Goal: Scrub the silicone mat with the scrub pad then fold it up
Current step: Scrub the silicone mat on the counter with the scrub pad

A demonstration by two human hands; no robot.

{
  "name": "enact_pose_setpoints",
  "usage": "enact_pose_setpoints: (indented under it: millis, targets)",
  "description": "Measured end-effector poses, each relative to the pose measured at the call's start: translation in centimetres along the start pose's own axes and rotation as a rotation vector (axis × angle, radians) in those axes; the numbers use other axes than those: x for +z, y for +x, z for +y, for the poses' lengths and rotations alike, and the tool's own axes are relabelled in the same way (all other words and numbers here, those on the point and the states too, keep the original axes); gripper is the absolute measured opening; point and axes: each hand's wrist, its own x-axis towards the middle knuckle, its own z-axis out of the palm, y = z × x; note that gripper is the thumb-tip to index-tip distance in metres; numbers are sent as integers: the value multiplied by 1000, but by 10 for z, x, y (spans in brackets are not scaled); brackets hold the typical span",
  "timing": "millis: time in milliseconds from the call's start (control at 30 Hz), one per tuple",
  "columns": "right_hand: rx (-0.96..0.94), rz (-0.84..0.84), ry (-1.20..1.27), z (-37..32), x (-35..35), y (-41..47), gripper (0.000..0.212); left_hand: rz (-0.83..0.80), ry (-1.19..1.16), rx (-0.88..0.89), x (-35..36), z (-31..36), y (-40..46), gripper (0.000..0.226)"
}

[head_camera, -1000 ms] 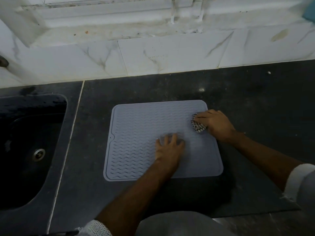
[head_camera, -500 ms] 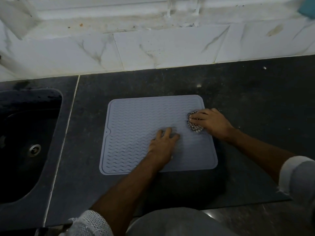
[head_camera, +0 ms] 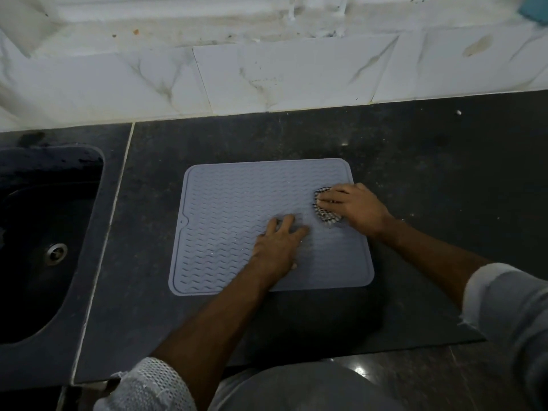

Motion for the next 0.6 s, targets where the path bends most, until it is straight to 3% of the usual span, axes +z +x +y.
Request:
enact_pose_setpoints:
  millis: [100,267,400,600]
  targets:
    - [78,-26,-24,14,-5,-15,54,-3,-11,0,-1,1,-2,89]
    - [70,142,93,-13,-11,20,43,18,6,-7,2,1,0,90]
    - [-7,32,60,-40,1,42,38,11,22,-19,4,2,2,95]
    - [89,-28,-31,3,1,-10,52,22,5,11,4,-2,-1,89]
